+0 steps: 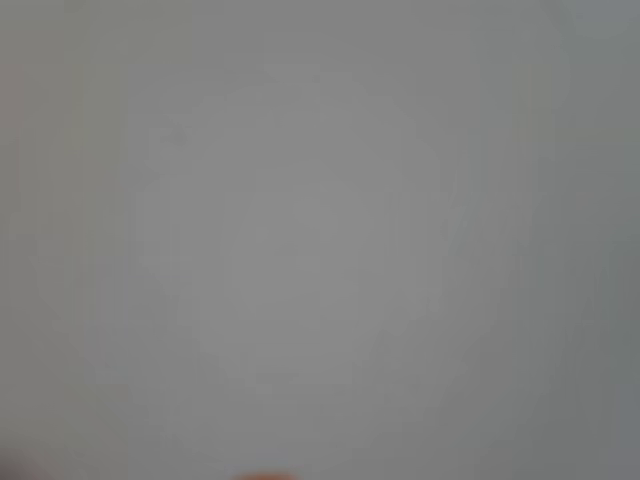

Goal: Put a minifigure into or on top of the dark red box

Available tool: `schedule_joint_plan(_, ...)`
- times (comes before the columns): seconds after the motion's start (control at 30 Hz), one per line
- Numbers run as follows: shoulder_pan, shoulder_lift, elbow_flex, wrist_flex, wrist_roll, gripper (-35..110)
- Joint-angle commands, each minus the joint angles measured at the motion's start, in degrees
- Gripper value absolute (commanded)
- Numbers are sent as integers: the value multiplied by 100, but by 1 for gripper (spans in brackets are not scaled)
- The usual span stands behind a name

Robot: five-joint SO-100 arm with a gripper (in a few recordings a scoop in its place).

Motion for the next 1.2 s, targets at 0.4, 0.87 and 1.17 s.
schedule_joint_plan(0.4, -79, 70, 35, 123, -26, 0)
schedule_joint_plan(0.87, 9, 70, 35, 123, 193, 0)
schedule_joint_plan(1.17, 70, 44, -44, 123, 967, 0)
